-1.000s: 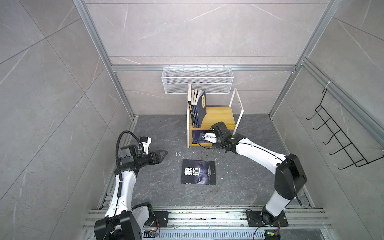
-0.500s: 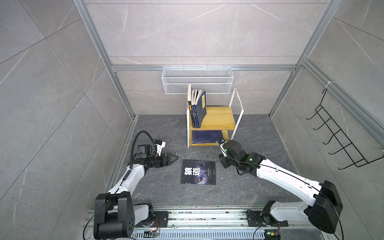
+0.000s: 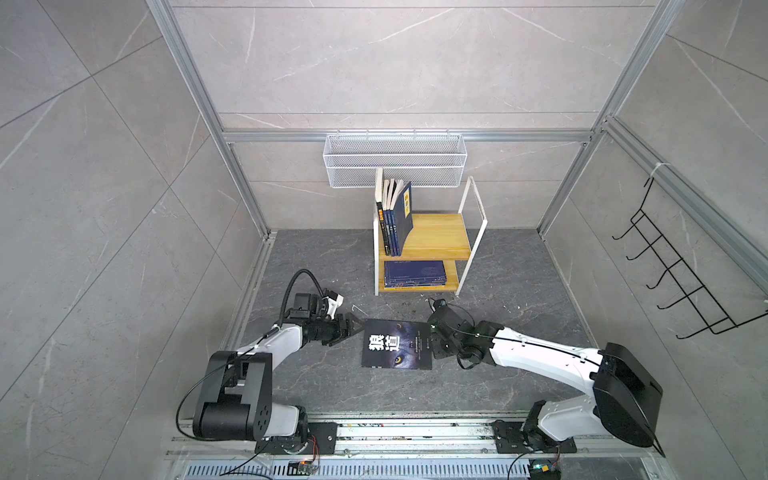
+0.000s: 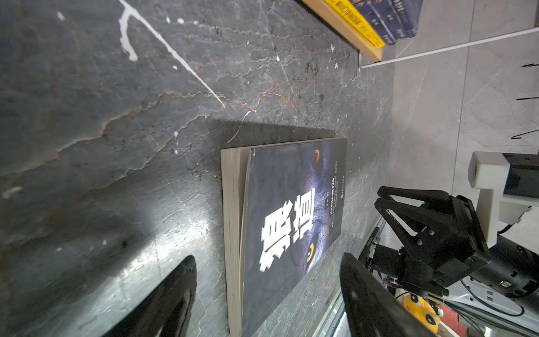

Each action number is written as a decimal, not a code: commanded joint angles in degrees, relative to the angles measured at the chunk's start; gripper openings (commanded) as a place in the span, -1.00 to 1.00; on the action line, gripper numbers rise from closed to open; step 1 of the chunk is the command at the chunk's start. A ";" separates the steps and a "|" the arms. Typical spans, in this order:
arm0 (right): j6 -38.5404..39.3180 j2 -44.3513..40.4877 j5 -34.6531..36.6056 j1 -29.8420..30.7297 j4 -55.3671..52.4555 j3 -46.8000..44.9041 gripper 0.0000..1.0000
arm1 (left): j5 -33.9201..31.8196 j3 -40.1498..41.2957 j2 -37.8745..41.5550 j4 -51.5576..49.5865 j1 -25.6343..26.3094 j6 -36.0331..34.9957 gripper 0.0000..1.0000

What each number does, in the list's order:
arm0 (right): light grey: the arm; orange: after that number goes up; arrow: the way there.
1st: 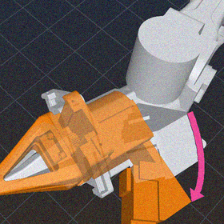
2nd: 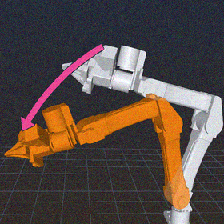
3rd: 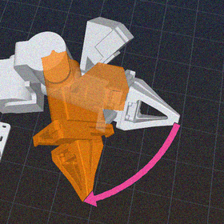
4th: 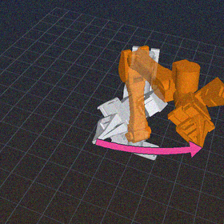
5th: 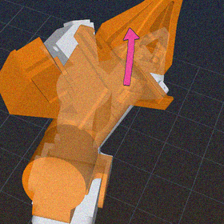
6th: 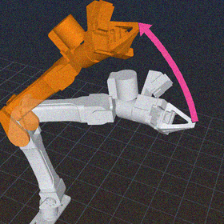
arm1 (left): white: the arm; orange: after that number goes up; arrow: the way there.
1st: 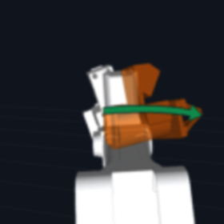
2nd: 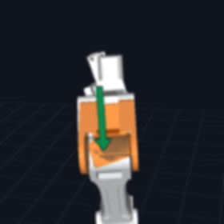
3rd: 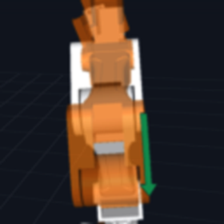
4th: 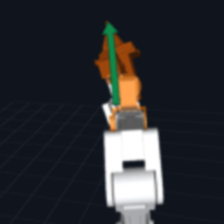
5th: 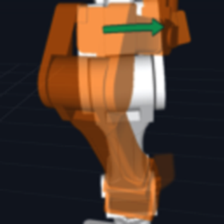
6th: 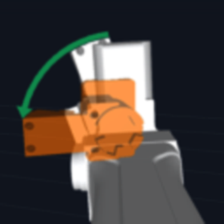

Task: Stacking books/files
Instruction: Pick up the book at the center of the table.

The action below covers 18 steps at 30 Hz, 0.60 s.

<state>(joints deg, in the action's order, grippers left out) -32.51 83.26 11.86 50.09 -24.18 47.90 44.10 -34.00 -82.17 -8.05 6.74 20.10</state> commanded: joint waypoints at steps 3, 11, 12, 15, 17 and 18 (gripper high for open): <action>-2.94 3.58 -1.97 0.40 2.32 -0.40 -0.40 | -0.13 -1.42 -4.78 2.10 0.98 2.82 0.54; -4.68 7.08 -3.68 0.44 5.81 -2.99 -0.45 | 2.04 -3.64 -8.80 1.85 4.00 4.81 0.42; -4.70 7.56 -3.83 0.38 5.58 -2.90 -0.45 | 2.18 -3.94 -9.04 1.73 4.15 5.67 0.40; -4.59 7.86 -4.70 0.51 6.31 -3.60 -0.47 | 3.60 -4.75 -9.17 1.73 4.57 8.30 0.37; -4.28 8.17 -4.85 0.53 7.88 -4.39 -0.48 | 4.69 -5.05 -9.15 1.83 5.46 9.10 0.31; -4.08 8.55 -4.78 0.53 7.97 -4.27 -0.48 | 4.95 -5.19 -9.07 1.84 5.88 9.21 0.28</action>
<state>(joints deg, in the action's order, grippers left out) -36.32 89.73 8.27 50.24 -17.41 45.32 45.87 -37.39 -91.22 -6.63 11.73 27.05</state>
